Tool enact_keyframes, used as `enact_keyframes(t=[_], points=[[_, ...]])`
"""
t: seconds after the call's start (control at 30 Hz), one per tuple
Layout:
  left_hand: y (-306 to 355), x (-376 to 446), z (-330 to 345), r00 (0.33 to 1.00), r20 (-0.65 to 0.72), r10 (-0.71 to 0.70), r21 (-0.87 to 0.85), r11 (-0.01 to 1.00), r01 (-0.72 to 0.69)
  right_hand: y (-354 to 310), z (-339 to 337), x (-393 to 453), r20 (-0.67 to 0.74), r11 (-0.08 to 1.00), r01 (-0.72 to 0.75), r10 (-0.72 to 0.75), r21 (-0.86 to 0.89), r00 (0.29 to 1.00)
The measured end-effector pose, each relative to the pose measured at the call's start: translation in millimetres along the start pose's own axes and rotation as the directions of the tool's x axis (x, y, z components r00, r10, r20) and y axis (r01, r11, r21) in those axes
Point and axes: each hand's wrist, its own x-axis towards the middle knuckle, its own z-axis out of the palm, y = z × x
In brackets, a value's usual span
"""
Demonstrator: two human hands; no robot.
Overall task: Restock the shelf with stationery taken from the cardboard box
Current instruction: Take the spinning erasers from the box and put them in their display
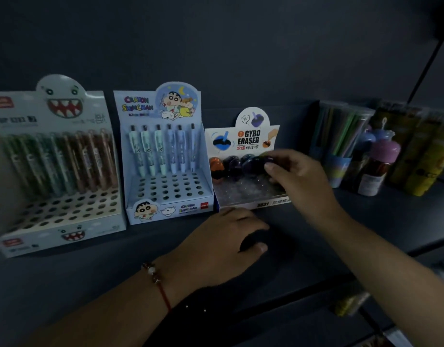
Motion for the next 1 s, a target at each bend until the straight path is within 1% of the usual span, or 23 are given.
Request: enact_keyframes(t=[0.07, 0.1, 0.17, 0.3, 0.37, 0.43, 0.53, 0.6, 0.73, 0.93, 1.0], points=[[0.8, -0.1, 0.0, 1.000, 0.018, -0.001, -0.004, 1.000, 0.001, -4.2, 5.2, 23.0, 0.095, 0.970, 0.124, -0.106, -0.210, 0.990], [1.5, 0.1, 0.0, 1.000, 0.029, 0.002, -0.002, 1.000, -0.002, -5.2, 7.3, 33.3, 0.145, 0.943, 0.156, -0.118, -0.294, 0.982], [0.3, 0.7, -0.3, 0.999, 0.044, -0.001, 0.001, 1.000, 0.001, -4.7, 12.1, 51.1, 0.239, 0.885, 0.186, -0.088, -0.427, 0.967], [-4.9, 2.5, -3.0, 0.998, 0.058, 0.007, -0.009, 1.000, -0.007, 0.1, 20.5, 71.5, 0.392, 0.768, 0.279, -0.039, -0.577, 0.919], [-6.2, 2.7, -3.2, 0.998, 0.065, 0.006, -0.012, 1.000, -0.005, 3.2, 24.9, 75.8, 0.466, 0.693, 0.353, -0.029, -0.628, 0.884], [-6.8, 2.6, -2.2, 0.998, 0.062, 0.010, -0.004, 1.000, -0.009, 5.2, 29.1, 78.3, 0.503, 0.642, 0.402, -0.028, -0.653, 0.864], [-6.8, 2.5, -0.8, 0.998, 0.058, 0.015, 0.007, 1.000, -0.015, 3.4, 32.1, 76.6, 0.511, 0.623, 0.410, -0.019, -0.666, 0.859], [-6.8, 2.2, -0.1, 0.998, 0.057, 0.015, 0.005, 1.000, -0.016, 3.3, 33.4, 74.9, 0.487, 0.625, 0.392, -0.022, -0.675, 0.873], [-7.0, 2.3, 3.1, 0.999, 0.044, 0.020, 0.009, 1.000, -0.020, 10.9, 35.6, 70.6, 0.416, 0.668, 0.317, -0.012, -0.673, 0.909], [-6.7, 2.2, 1.7, 0.999, 0.044, 0.028, -0.007, 1.000, -0.028, 15.6, 39.1, 57.5, 0.349, 0.647, 0.292, -0.042, -0.704, 0.936], [-6.1, 0.3, 0.4, 0.999, 0.037, 0.023, -0.031, 0.999, -0.022, 16.2, 37.0, 53.2, 0.348, 0.655, 0.296, -0.053, -0.696, 0.936]])
